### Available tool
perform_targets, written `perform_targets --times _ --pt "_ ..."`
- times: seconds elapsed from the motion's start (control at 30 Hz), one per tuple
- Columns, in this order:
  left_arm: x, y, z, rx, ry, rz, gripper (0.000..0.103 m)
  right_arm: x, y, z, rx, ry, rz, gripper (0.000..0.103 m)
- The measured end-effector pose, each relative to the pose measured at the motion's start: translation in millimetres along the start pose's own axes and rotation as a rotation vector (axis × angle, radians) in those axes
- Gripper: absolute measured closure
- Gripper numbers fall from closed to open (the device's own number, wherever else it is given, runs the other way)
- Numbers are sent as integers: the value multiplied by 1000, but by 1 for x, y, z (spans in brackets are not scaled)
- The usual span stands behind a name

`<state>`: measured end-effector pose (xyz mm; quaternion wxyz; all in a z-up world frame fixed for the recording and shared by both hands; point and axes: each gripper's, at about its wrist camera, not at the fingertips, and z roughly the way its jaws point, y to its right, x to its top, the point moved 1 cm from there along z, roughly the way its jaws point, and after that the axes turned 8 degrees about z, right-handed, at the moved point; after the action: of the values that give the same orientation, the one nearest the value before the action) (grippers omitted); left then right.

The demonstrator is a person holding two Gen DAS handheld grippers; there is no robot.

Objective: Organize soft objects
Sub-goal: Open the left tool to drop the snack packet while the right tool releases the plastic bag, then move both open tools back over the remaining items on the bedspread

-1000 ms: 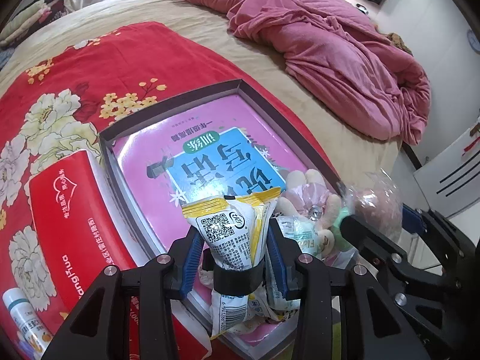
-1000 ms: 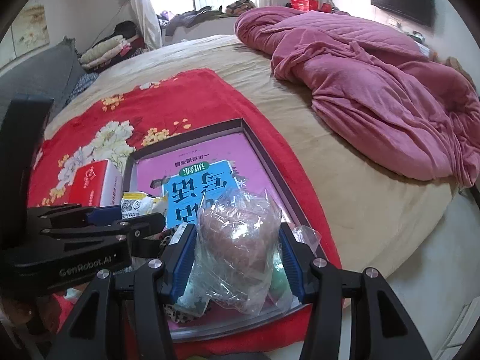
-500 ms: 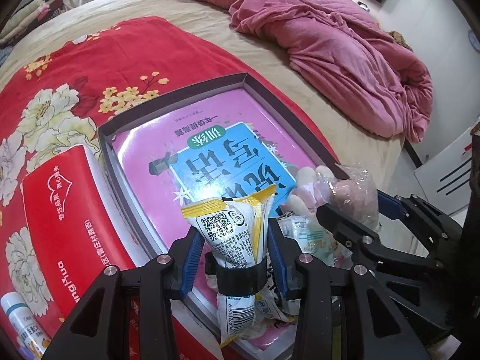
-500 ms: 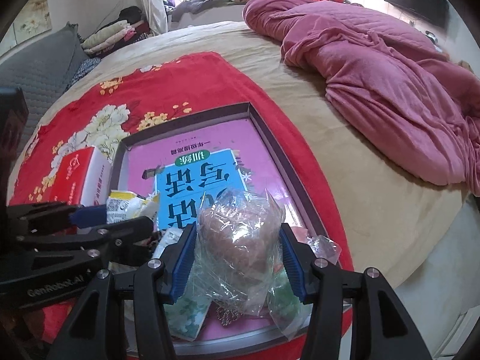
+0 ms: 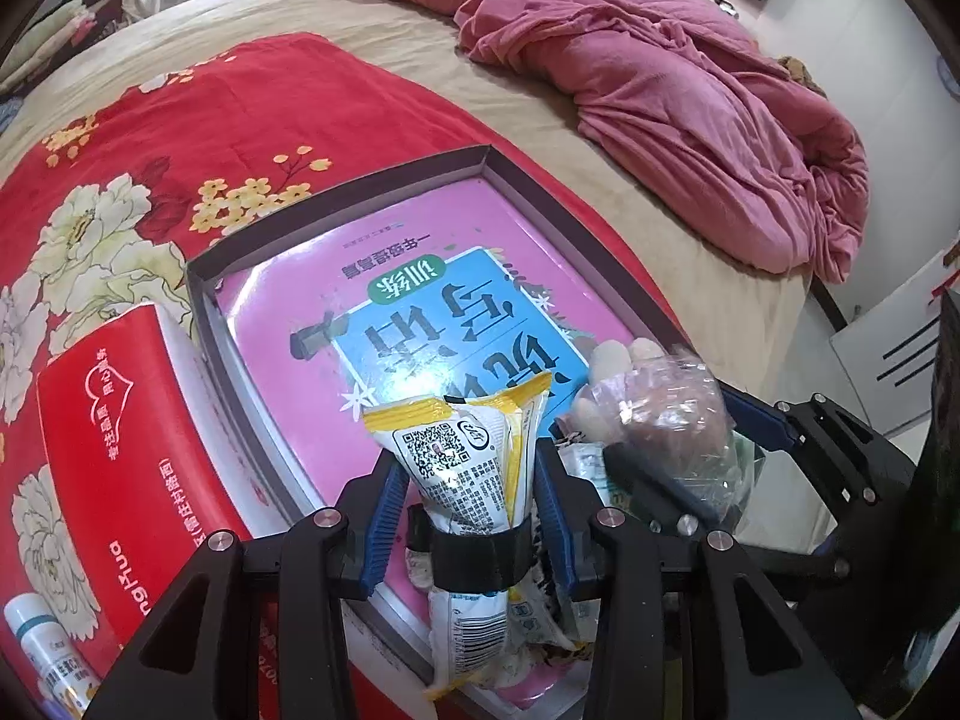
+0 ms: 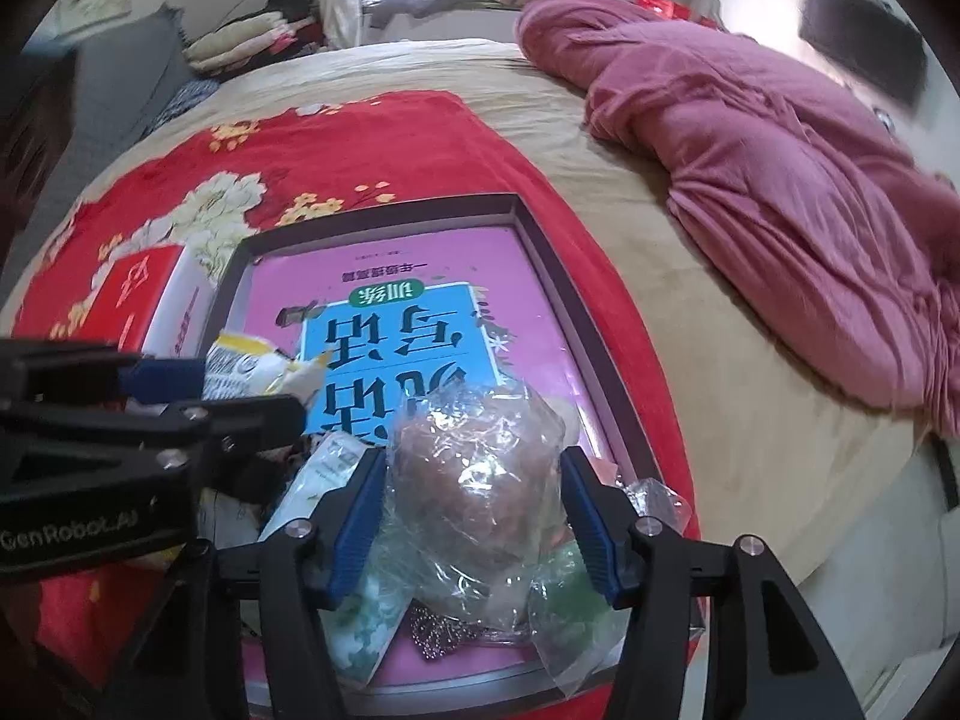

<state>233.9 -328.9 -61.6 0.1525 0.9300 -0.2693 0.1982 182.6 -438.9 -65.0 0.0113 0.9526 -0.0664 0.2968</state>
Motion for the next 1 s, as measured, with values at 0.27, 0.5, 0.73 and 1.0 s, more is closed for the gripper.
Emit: perform_targets --times 0.27,0.5,0.73,1.0 --pt "1 1 -11 -36 27 -4 47 -3 0 -23 1 46 -28 31" --pt "-9 -3 -51 -21 86 -13 36 -3 3 -70 -1 113 0 31" --pt "-49 -28 -120 76 159 -63 29 -10 -45 -115 151 159 -43 31" --pt "-106 -80 -180 182 190 -163 29 -19 -109 -126 264 142 -83 30"
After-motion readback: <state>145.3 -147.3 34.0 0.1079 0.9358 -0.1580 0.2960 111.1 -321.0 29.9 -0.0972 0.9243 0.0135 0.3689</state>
